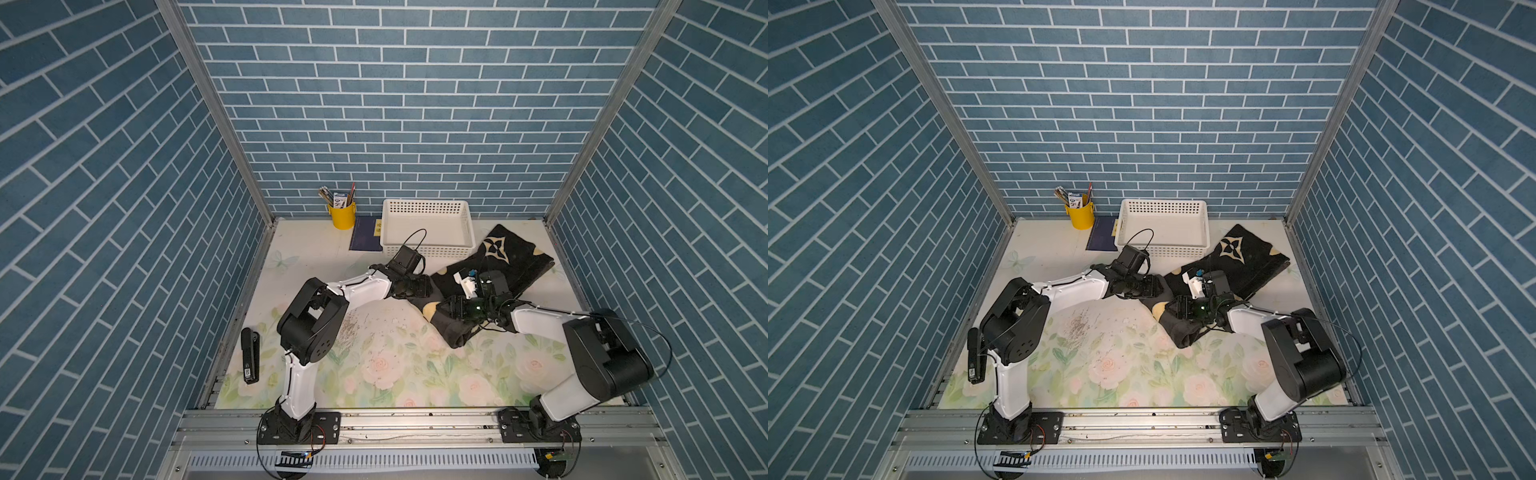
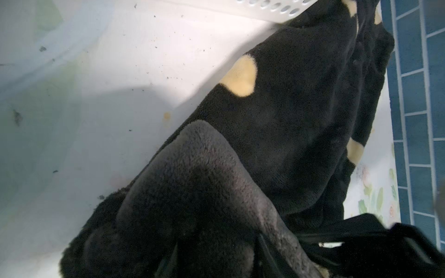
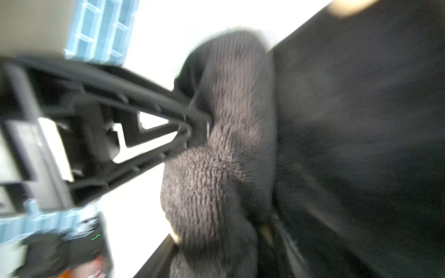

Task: Roll up the pillowcase
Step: Roll the pillowcase at the center of the board.

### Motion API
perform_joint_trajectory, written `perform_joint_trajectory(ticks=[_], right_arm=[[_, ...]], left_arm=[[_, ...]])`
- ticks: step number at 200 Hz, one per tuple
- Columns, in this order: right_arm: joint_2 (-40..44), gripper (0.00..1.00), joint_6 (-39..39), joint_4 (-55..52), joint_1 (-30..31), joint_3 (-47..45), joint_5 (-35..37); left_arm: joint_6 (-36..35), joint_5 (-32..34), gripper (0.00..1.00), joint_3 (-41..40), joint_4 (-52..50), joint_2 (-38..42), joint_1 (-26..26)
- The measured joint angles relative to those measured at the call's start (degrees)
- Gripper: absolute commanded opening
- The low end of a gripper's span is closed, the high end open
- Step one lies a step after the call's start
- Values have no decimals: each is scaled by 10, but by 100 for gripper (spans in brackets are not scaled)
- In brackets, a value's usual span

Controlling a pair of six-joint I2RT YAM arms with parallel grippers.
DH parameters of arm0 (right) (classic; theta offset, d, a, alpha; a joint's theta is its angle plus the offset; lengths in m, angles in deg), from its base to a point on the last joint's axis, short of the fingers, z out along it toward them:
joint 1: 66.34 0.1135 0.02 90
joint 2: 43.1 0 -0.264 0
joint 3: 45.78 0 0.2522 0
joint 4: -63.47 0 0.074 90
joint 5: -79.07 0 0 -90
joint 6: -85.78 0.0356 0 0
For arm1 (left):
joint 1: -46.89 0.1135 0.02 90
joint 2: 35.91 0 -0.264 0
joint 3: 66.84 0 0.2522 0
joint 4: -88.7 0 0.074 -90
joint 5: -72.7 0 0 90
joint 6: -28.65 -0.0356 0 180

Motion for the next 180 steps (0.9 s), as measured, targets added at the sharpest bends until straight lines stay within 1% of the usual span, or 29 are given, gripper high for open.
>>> perform_joint_trajectory(ticks=[3,11,33,53,69,85,102,123,133,140,149,168,169,174,180], right_arm=[[10,83,-5,-11,7,3,22],[35,84,-22,-35,28,13,75],[96,85,-84,-78,115,38,223],[116,86,-136,-92,194,46,333],[101,88,-172,-103,249,46,411],[69,91,-203,-107,287,46,478],[30,92,-229,-106,313,46,529],[-10,91,-254,-98,329,46,577],[-29,87,-261,-92,333,46,602],[-44,82,-266,-88,335,46,619],[-62,71,-275,-88,336,49,638],[-82,41,-268,-89,337,56,652],[-82,41,-270,-89,337,57,651],[-82,34,-265,-89,337,57,650],[-79,28,-262,-89,337,57,647]], left_arm=[[0,0,54,1,0,-1,0],[2,0,54,4,0,-1,-1],[5,0,55,7,0,-4,-2],[8,0,55,10,0,-6,-2],[9,-1,55,10,0,-6,-2],[9,-1,55,10,0,-6,-2],[9,-1,55,10,0,-6,-2],[9,-1,55,10,0,-6,-2],[9,-1,55,10,0,-6,-2],[9,-1,55,10,0,-6,-2],[9,-2,55,10,0,-6,-2],[9,-1,56,10,0,-6,-3],[9,-1,56,10,0,-6,-3],[9,-1,57,10,0,-6,-3],[9,-1,58,10,-1,-6,-3]])
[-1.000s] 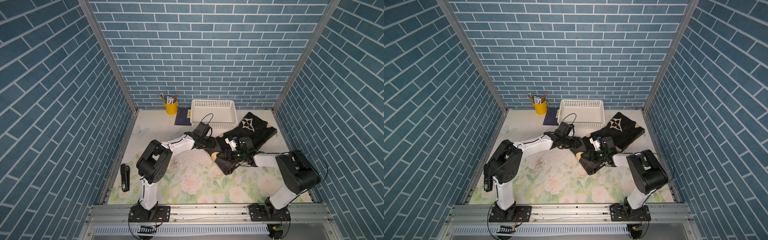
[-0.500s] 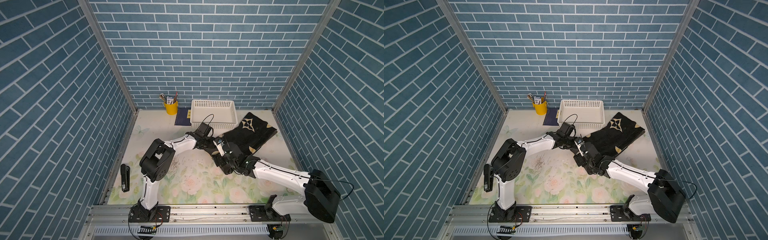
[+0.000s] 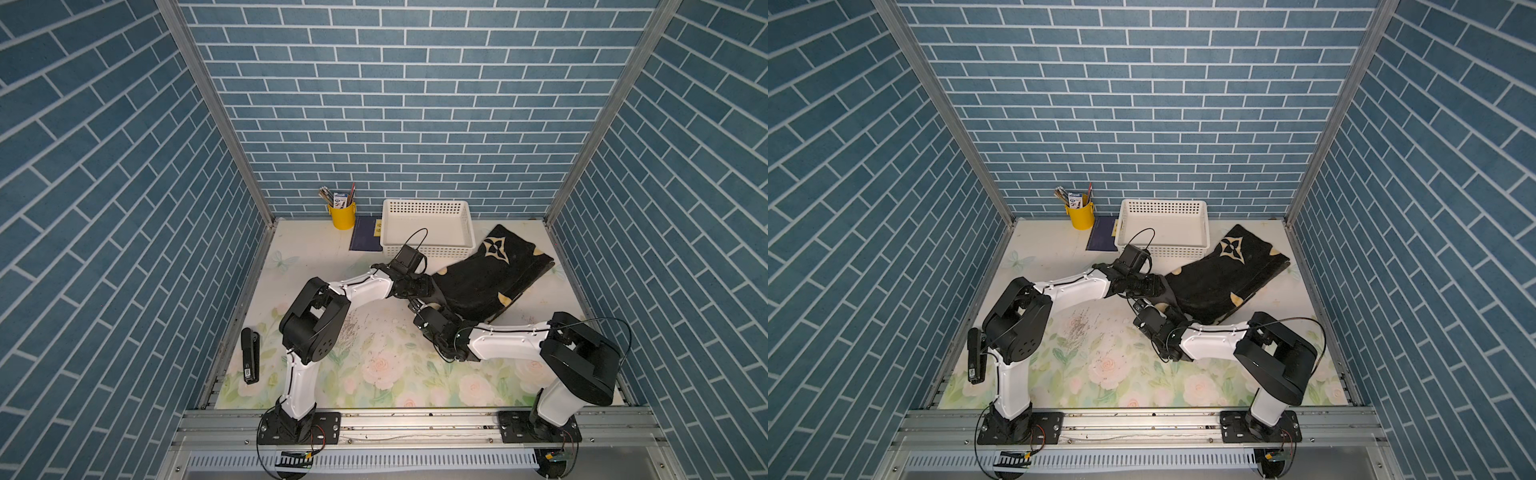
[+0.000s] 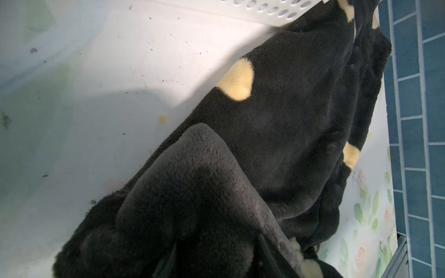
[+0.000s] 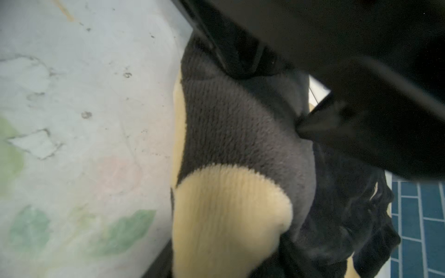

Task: Roll up the pillowcase
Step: Roll the pillowcase at the center of the board.

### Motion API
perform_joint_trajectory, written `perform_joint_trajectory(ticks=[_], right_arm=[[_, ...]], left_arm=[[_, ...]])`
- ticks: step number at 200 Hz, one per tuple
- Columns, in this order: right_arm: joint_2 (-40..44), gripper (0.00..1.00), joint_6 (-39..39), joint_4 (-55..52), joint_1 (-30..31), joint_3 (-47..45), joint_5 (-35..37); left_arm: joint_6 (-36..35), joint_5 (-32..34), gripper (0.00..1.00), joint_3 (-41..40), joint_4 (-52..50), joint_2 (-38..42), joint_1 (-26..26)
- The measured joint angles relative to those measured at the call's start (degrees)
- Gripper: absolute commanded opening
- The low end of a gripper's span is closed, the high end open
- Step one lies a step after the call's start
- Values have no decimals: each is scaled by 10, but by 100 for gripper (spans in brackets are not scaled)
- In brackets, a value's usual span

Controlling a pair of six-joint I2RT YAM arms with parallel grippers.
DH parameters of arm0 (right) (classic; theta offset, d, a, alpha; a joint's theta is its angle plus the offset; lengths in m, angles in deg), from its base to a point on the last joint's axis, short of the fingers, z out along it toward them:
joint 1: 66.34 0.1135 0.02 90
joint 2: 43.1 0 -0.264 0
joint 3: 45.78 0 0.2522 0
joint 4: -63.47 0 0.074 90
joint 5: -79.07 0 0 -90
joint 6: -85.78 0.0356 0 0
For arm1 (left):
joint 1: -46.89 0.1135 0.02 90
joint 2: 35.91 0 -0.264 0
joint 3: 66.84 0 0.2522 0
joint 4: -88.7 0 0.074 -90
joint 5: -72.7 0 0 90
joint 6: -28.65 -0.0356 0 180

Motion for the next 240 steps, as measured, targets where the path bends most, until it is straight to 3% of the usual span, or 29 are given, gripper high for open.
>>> perform_joint_trajectory(ticks=[16,26,37,95,120,182,219,240], right_arm=[[11,19,14,-1,-3,-1,-23],[21,6,27,0,-7,-5,-46],[36,0,37,3,-17,-14,-79],[97,0,115,47,-55,-54,-275],[124,0,165,102,-103,-93,-388],[123,0,288,263,-285,-193,-635],[94,2,350,322,-349,-212,-712],[82,12,372,337,-369,-216,-737]], left_arm=[[0,-1,59,1,-5,3,4],[0,-2,60,1,-10,10,8],[0,-4,60,1,-17,21,15],[-7,9,63,-31,-38,144,106],[-13,17,63,-48,-35,182,125],[-23,-4,60,-87,-27,171,85],[-37,-16,58,-71,-11,135,32],[-42,-23,58,-51,-4,102,10]])
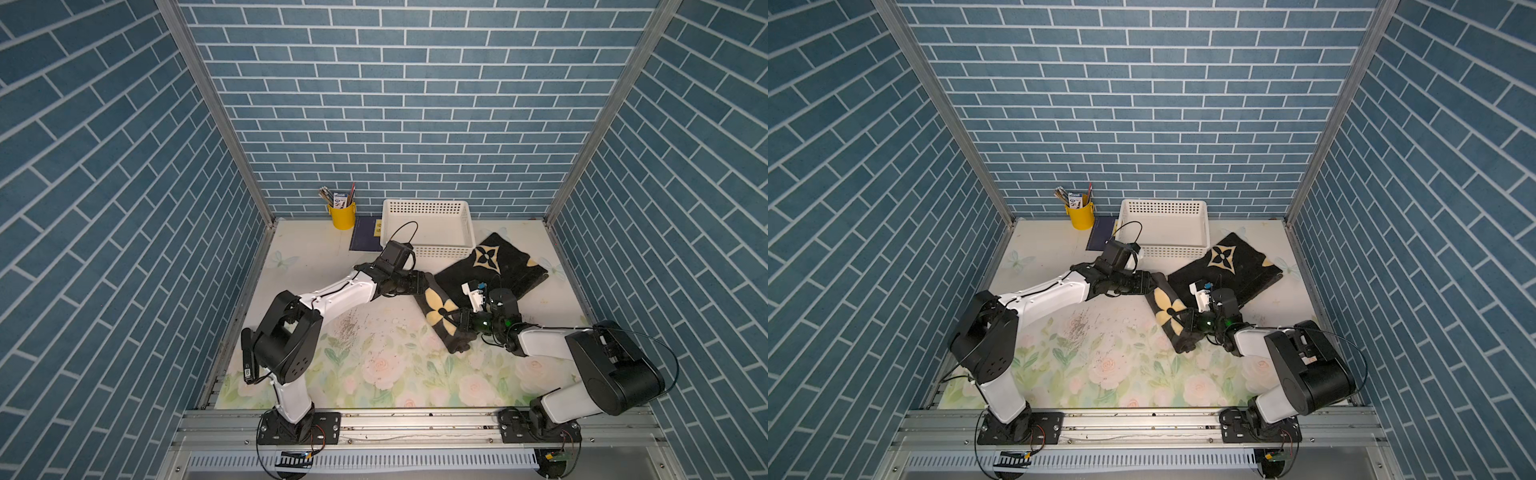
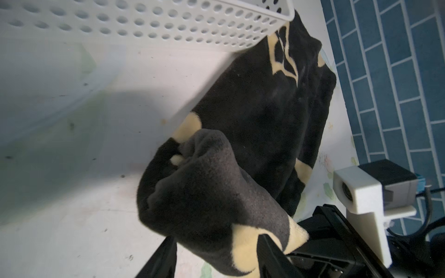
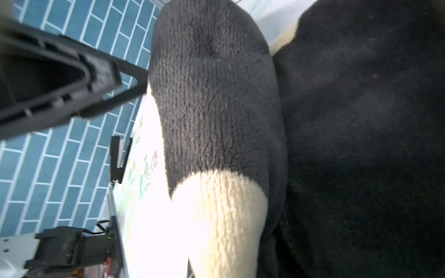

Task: Roll up the pillowcase
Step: Roll the pillowcase at the center of the board.

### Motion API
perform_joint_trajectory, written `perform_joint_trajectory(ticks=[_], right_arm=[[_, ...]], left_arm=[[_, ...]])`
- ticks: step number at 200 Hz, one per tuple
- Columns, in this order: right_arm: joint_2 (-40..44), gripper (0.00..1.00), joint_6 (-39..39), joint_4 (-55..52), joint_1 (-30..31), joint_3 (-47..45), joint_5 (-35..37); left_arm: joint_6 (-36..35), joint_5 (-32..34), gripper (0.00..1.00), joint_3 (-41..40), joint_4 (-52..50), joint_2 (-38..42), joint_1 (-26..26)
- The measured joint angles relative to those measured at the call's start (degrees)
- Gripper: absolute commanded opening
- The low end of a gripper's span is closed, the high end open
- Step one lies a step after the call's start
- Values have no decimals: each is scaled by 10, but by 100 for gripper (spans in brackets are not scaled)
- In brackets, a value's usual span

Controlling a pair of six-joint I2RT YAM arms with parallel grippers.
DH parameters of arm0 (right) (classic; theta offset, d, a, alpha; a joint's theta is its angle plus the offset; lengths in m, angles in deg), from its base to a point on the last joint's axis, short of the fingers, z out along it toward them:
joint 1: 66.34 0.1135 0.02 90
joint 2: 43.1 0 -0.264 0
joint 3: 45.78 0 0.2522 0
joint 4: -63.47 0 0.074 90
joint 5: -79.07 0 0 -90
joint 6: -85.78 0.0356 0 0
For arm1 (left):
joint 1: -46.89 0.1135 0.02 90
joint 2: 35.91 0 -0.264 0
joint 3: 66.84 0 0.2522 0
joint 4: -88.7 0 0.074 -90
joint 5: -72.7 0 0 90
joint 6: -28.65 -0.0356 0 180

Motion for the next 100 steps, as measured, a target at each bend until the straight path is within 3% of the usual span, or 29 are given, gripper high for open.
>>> perform_joint_trajectory(ticks=[36,55,80,100], right_arm=[[-23,49,23,8,-17,0,-17],[-6,68,15,-37,-18,6,13],[62,73,-26,-165,-1,44,109],[126,76,-75,-268,35,102,231]], left_arm=[[1,-1,57,48,9,-69,-17],[5,0,57,71,8,-100,-21],[10,6,57,86,9,-123,-24],[15,10,57,88,9,-125,-25]])
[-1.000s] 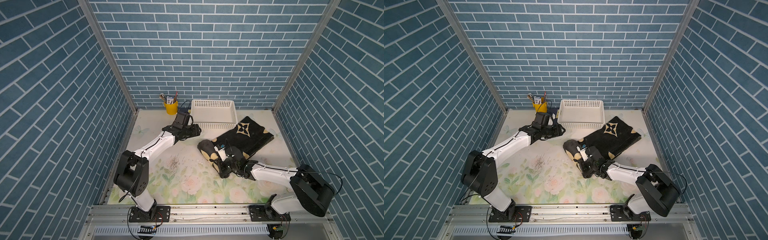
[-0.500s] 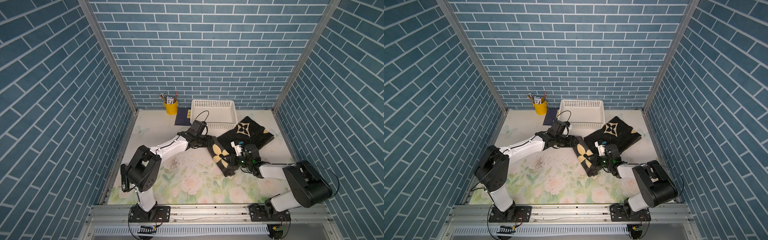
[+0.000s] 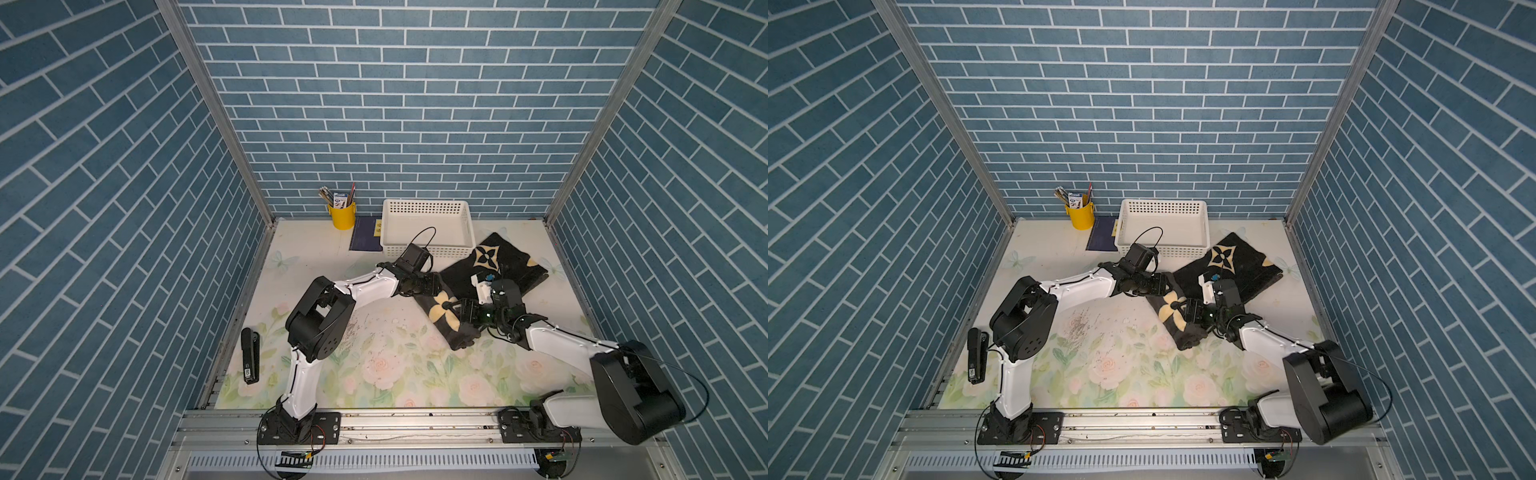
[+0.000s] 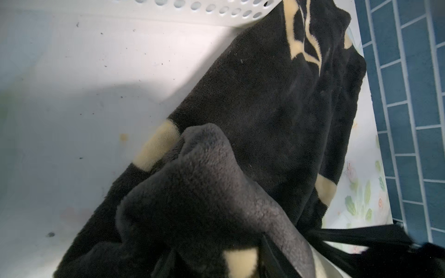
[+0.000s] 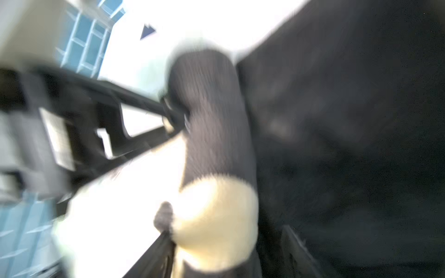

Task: Roll up the pillowcase
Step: Roll the pillowcase at the center of the board.

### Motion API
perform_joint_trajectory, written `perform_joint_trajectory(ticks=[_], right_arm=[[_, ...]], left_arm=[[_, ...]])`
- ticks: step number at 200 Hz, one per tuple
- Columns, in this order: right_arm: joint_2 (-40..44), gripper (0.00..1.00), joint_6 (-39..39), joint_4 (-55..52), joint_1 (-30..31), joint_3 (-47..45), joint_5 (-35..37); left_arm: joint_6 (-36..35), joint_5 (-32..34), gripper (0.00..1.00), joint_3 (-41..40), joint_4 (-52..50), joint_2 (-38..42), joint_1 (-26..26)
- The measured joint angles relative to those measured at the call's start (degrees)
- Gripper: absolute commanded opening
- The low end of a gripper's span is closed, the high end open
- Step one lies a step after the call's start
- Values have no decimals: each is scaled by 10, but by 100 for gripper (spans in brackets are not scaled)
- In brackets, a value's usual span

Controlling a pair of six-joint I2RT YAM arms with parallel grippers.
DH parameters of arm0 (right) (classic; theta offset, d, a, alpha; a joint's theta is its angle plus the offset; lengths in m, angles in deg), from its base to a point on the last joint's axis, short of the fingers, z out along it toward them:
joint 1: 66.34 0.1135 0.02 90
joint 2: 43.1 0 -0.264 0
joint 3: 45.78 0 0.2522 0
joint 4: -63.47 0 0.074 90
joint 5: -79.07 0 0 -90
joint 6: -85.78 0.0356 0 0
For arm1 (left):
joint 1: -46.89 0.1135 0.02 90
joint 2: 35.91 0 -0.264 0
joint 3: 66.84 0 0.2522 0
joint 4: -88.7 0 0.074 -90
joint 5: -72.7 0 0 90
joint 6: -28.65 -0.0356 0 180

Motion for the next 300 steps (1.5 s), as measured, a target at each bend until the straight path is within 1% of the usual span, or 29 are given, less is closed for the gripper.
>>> perform_joint_trajectory(ticks=[17,21,30,48,61,87,114,122,132,137,141,145,149,157,161,164,190,208,224,239,265,285,300], right_arm=[[33,77,-41,-53,53,49,105],[37,81,-52,-61,66,58,127],[40,82,-73,-77,99,75,175],[25,84,-118,-99,169,97,264],[-8,86,-150,-108,216,106,322],[-93,89,-200,-118,275,116,398],[-154,89,-229,-122,288,123,451],[-162,84,-232,-120,290,125,465],[-172,73,-239,-118,292,129,480],[-175,62,-239,-115,293,129,486],[-177,46,-243,-113,294,129,489],[-179,35,-244,-111,294,129,490],[-181,25,-248,-109,295,129,490],[-183,11,-249,-105,296,129,488],[-183,6,-250,-104,296,129,487],[-183,5,-251,-104,296,129,486],[-178,4,-254,-97,292,129,452],[-170,4,-256,-86,290,132,400],[-169,3,-251,-67,289,139,340],[-169,3,-217,-60,283,138,276],[-169,2,-172,-37,263,127,190],[-164,2,-134,4,242,104,125],[-147,2,-98,50,210,68,75]], left_arm=[[3,1,57,4,-2,-3,0],[3,1,57,5,-1,-4,-1],[4,1,57,6,-1,-6,-1],[7,0,57,6,-1,-6,-1],[8,0,57,7,-1,-6,-1],[10,0,57,7,-1,-6,-1],[12,0,57,7,0,-6,-1],[12,3,57,7,1,-6,-1],[12,4,57,7,1,-7,-1],[13,7,58,7,1,-7,-1],[13,8,57,7,1,-7,-1],[14,9,58,6,1,-7,-1],[14,9,58,6,1,-7,-1],[14,10,60,6,1,-7,-1],[14,11,61,6,1,-7,-1],[15,10,62,6,1,-7,-1],[27,13,66,-7,6,6,6],[34,15,67,-25,4,31,20],[42,16,68,-44,0,68,47],[45,14,68,-64,-5,118,80],[46,19,69,-84,-1,205,132],[42,23,69,-100,1,239,143],[39,21,69,-117,1,244,143]])
